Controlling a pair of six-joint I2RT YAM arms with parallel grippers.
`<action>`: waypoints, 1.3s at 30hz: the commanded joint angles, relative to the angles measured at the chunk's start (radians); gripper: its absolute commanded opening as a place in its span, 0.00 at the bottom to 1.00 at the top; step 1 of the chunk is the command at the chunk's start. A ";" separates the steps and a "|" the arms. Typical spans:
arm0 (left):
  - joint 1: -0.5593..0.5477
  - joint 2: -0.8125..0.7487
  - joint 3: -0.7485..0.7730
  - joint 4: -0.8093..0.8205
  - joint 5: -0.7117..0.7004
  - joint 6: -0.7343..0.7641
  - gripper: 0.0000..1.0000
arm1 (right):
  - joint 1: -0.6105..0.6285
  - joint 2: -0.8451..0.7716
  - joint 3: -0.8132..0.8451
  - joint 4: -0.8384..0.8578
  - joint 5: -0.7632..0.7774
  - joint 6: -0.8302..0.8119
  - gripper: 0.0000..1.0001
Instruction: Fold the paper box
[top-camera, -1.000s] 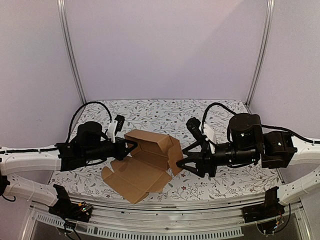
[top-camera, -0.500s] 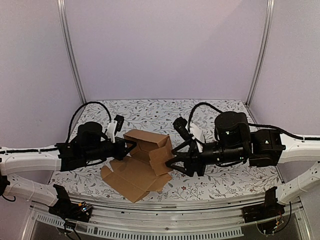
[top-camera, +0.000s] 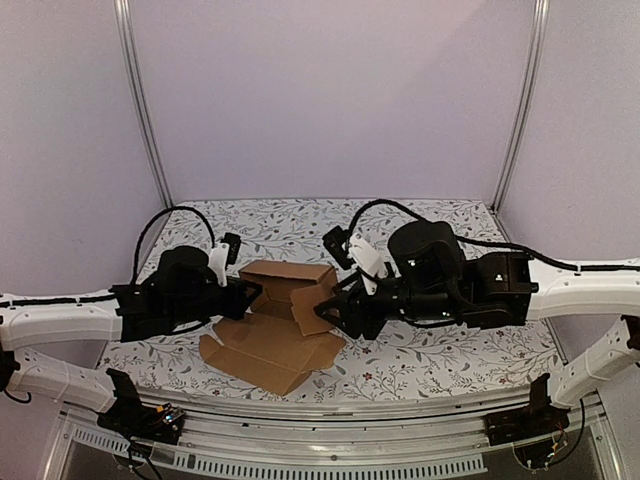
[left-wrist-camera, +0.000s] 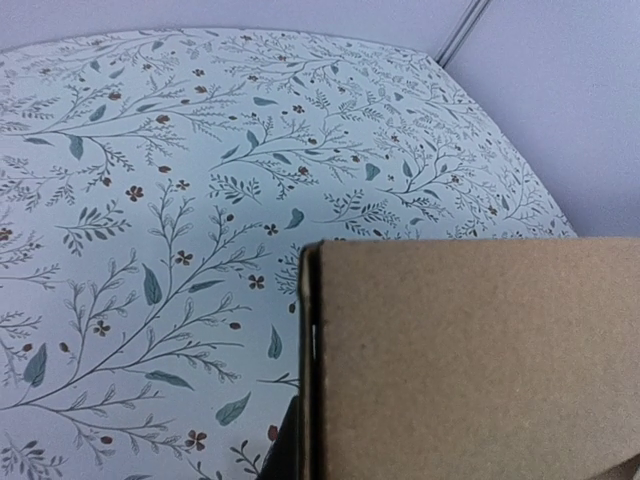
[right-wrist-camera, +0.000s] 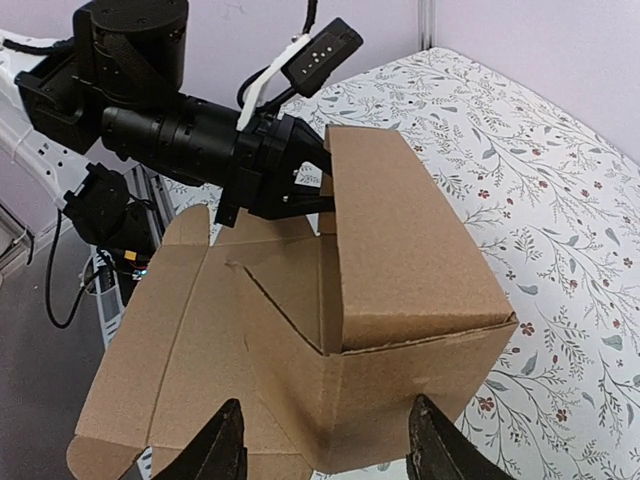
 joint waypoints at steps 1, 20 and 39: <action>0.010 0.007 0.040 -0.056 -0.057 -0.036 0.00 | 0.004 0.070 0.048 -0.042 0.148 0.018 0.54; -0.030 0.080 0.137 -0.227 -0.184 -0.192 0.00 | 0.019 0.266 0.158 -0.062 0.488 0.095 0.48; -0.167 0.117 0.221 -0.360 -0.417 -0.355 0.00 | 0.021 0.400 0.255 -0.126 0.642 0.095 0.29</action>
